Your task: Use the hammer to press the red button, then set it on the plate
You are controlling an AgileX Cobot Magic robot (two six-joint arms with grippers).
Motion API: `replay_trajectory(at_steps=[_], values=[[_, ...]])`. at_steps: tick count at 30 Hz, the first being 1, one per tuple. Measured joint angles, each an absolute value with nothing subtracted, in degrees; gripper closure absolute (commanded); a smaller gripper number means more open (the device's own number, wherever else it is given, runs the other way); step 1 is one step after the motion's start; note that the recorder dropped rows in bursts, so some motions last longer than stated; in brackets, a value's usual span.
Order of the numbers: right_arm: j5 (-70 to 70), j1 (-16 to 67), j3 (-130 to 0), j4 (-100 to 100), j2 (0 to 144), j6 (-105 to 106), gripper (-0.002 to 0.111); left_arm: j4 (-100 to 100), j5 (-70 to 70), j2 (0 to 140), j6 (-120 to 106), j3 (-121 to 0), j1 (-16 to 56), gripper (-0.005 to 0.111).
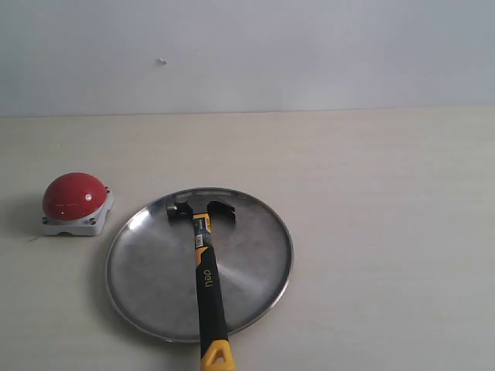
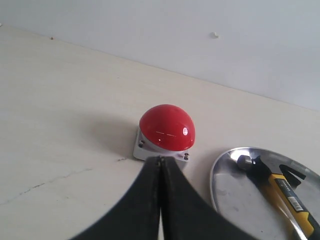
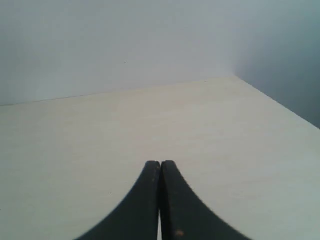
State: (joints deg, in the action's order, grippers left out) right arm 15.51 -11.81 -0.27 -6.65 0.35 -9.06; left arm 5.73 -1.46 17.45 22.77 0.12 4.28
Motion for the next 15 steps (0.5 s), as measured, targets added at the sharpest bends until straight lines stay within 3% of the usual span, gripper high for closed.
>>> replay_trajectory(at_steps=[15], values=[[15.51,-11.81,-0.27,-2.91,0.35,-8.28,0.108,5.73,-1.46,17.45,22.77,0.12,4.28,0.107]])
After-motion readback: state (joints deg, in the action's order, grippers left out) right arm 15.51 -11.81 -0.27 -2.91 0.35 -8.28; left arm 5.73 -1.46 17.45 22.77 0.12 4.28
